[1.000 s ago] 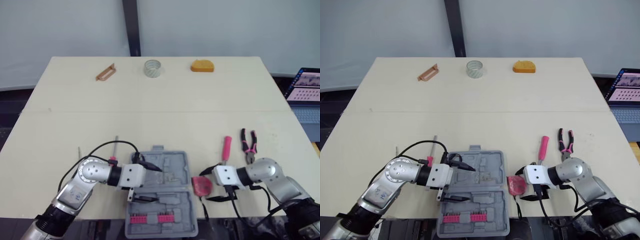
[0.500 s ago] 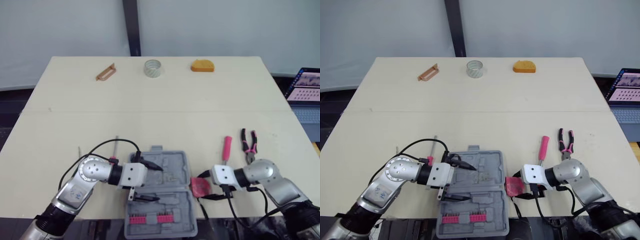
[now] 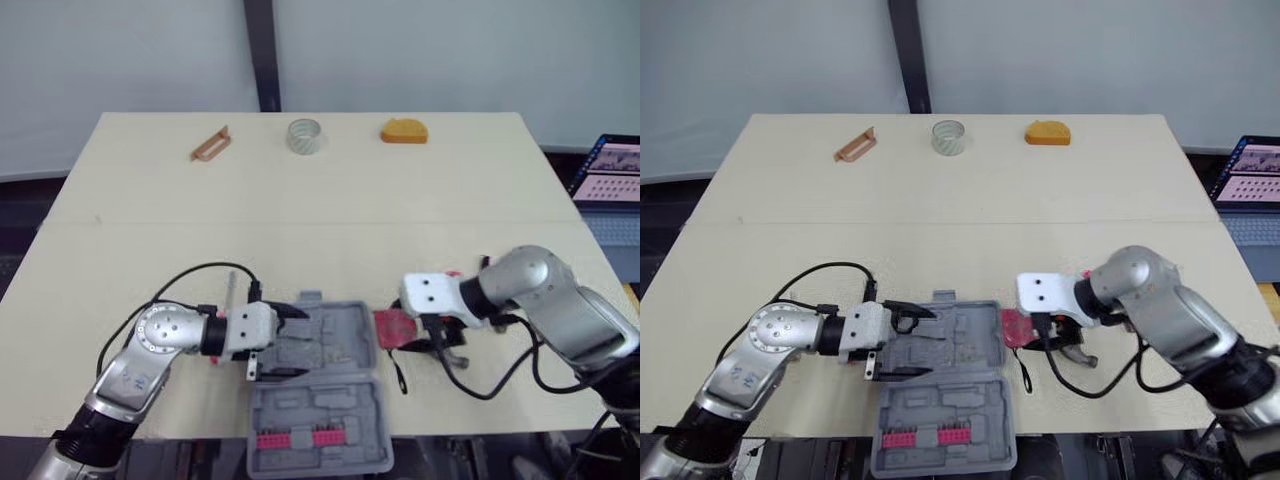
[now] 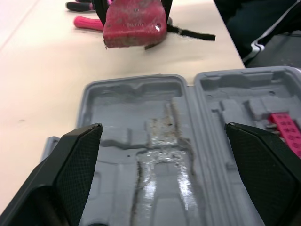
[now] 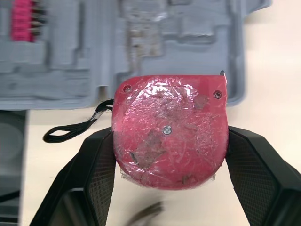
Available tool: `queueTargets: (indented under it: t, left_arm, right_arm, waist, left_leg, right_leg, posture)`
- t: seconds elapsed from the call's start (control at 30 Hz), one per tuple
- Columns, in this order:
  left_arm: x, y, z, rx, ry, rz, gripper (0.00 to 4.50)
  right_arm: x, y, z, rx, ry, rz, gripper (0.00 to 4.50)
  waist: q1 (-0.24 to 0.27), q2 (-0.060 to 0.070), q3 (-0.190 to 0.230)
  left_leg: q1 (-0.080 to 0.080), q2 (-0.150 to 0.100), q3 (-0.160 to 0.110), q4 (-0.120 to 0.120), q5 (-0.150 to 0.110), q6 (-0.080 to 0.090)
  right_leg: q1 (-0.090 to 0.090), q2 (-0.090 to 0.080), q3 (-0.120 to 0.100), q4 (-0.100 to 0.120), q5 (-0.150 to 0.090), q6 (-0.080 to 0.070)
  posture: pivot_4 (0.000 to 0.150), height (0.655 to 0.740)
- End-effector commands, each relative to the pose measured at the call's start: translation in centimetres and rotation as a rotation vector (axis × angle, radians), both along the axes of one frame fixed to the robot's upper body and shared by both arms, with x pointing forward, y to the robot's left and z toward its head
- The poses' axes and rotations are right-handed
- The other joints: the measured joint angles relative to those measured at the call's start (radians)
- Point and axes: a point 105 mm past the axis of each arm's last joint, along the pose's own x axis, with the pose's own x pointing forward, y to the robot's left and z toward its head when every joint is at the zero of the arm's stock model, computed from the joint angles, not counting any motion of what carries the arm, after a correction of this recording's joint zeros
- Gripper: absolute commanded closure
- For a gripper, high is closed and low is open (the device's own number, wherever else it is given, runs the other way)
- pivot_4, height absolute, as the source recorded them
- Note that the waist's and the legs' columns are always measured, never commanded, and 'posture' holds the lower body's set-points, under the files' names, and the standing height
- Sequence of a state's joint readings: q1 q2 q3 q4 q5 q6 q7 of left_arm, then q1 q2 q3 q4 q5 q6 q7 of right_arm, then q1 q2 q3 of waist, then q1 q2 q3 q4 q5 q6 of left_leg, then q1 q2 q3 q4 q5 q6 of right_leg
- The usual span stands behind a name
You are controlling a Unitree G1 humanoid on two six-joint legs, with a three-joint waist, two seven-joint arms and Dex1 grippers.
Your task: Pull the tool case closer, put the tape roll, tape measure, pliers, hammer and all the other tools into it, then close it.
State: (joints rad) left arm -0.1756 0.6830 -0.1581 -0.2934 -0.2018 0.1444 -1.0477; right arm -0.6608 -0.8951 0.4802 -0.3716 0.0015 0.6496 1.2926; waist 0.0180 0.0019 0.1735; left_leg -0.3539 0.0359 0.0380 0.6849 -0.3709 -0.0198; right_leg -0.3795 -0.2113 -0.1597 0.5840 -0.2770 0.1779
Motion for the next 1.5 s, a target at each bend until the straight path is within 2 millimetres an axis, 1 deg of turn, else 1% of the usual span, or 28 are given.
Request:
queueTargets:
  t: [0.03,0.1,0.2,0.3,0.4,0.57,1.03,1.5]
  left_arm:
    - [0.3,1.0,0.2,-0.038,-0.012,0.062,0.00]
    - [0.3,1.3,0.1,-0.051,-0.017,0.085,0.00]
    - [0.3,1.6,0.0,-0.062,-0.022,0.114,0.00]
    - [0.3,1.8,-0.2,-0.070,-0.022,0.140,0.00]
    - [0.2,1.9,-0.4,-0.072,-0.019,0.150,0.00]
    - [0.1,1.9,-0.6,-0.071,-0.016,0.149,0.00]
    - [0.3,1.7,-0.5,-0.070,-0.018,0.135,0.00]
    - [0.4,1.5,-0.5,-0.071,-0.016,0.130,0.00]
  right_arm:
    - [1.2,1.3,-0.3,-0.050,-0.068,-0.003,1.58]
    - [1.8,2.4,-0.5,-0.062,-0.087,-0.003,1.58]
    - [2.1,3.5,-1.0,-0.082,-0.100,0.000,1.58]
    - [2.4,4.2,-1.6,-0.108,-0.108,-0.006,1.58]
    - [2.7,4.9,-1.6,-0.111,-0.112,-0.014,1.58]
    - [2.6,5.7,-2.1,-0.118,-0.106,-0.009,1.58]
    - [2.1,6.4,-3.3,-0.135,-0.097,0.026,1.58]
    - [2.2,6.6,-3.7,-0.134,-0.097,0.040,1.58]
  waist:
    - [-0.006,0.000,0.000]
    - [-0.015,0.000,0.000]
    - [-0.017,0.000,0.000]
    - [-0.020,0.000,0.000]
    - [-0.023,0.000,0.000]
    - [-0.022,0.000,0.000]
    - [-0.023,0.000,0.000]
    - [-0.023,0.000,0.000]
  left_leg:
    - [0.000,0.000,0.000,0.000,0.000,0.000]
    - [-0.001,0.000,0.000,-0.001,0.000,0.000]
    - [-0.001,0.000,0.000,-0.001,0.000,0.000]
    - [-0.001,0.000,0.000,0.000,0.000,0.000]
    - [-0.001,0.000,0.000,-0.001,0.000,0.000]
    - [-0.001,0.000,0.000,-0.001,0.000,0.000]
    - [-0.001,0.000,0.001,-0.001,0.000,0.000]
    - [-0.001,0.000,0.001,-0.001,0.000,0.000]
  right_leg:
    - [0.000,0.000,0.000,0.000,0.000,0.000]
    - [-0.001,0.000,0.000,0.000,0.000,0.000]
    - [-0.002,0.000,-0.001,0.001,0.000,0.000]
    - [-0.002,0.000,0.000,0.001,0.000,0.000]
    - [-0.003,0.000,0.000,0.002,0.000,0.000]
    - [-0.004,0.000,0.000,0.003,0.000,0.000]
    - [-0.004,0.000,0.000,0.003,0.000,0.000]
    - [-0.004,0.000,0.000,0.003,0.000,0.000]
  posture:
    - [0.150,0.7400]
    - [0.150,0.7400]
    - [0.150,0.7400]
    - [0.150,0.7400]
    - [0.150,0.7400]
    - [0.150,0.7400]
    - [0.150,0.7400]
    - [0.150,0.7400]
